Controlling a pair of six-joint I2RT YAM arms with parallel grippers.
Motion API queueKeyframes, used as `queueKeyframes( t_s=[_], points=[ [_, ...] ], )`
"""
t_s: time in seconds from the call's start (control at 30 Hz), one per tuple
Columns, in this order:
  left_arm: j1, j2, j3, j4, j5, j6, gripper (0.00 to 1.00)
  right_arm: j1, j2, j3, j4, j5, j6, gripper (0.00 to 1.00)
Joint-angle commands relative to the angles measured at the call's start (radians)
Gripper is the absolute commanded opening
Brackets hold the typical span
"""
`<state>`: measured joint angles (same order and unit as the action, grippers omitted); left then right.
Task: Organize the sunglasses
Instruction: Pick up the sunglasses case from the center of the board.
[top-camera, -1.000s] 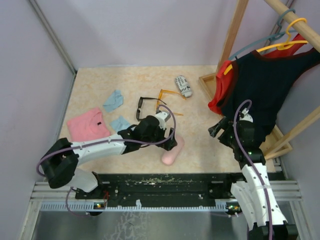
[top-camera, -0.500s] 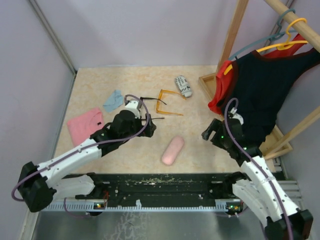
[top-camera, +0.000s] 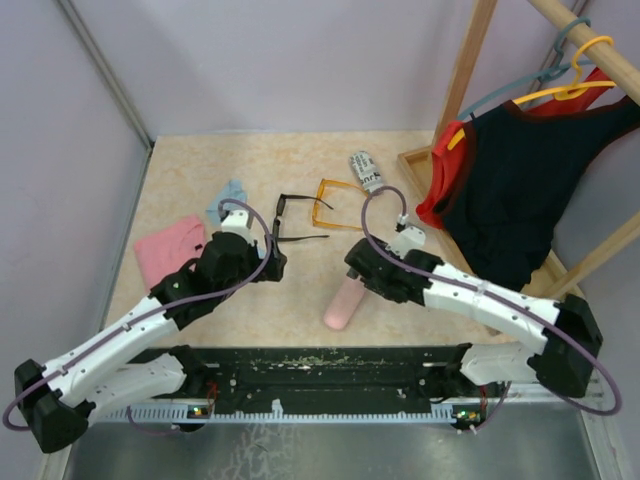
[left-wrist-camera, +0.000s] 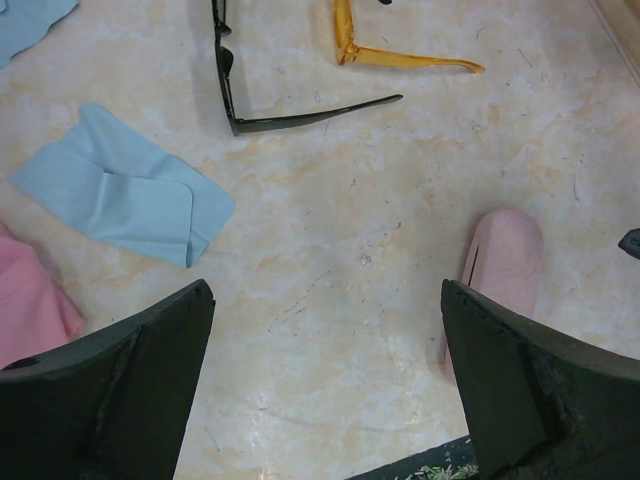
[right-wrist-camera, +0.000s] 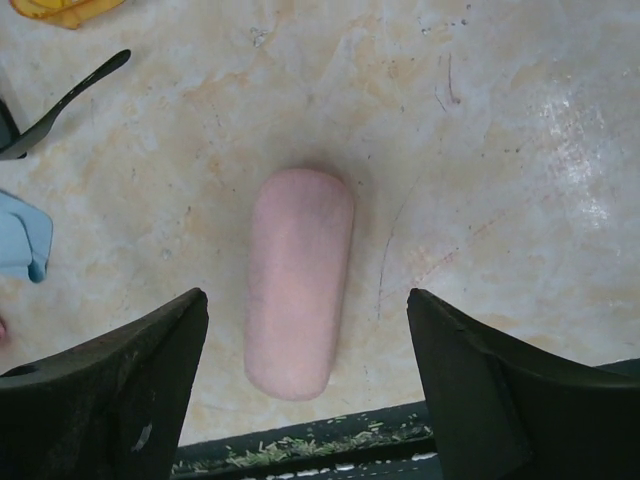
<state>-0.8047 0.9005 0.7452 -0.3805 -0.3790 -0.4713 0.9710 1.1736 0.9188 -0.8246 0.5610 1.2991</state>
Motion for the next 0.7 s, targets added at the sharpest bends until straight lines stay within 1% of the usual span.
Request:
queueKeyframes(
  t_s=[0.0, 0.1, 0.33, 0.53, 0.67],
  points=[
    [0.002, -0.049, -0.002, -0.078, -0.039, -0.030, 0.99, 0.035, 0.141, 0.137, -0.145, 0.067, 0.196, 0.81],
    [0.001, -0.077, -0.017, -0.064, -0.034, -0.036, 0.99, 0.064, 0.240, 0.208, -0.201, 0.064, 0.242, 0.82],
    [0.001, -0.100, -0.023, -0.048, -0.008, -0.035, 1.00, 0.092, 0.402, 0.288, -0.214, 0.024, 0.302, 0.84],
    [-0.001, -0.120, -0.037, -0.042, 0.000, -0.041, 0.99, 0.092, 0.514, 0.330, -0.205, -0.014, 0.290, 0.84],
    [0.000, -0.132, -0.044, -0.038, -0.004, -0.043, 1.00, 0.092, 0.542, 0.321, -0.175, -0.043, 0.282, 0.84]
  ],
)
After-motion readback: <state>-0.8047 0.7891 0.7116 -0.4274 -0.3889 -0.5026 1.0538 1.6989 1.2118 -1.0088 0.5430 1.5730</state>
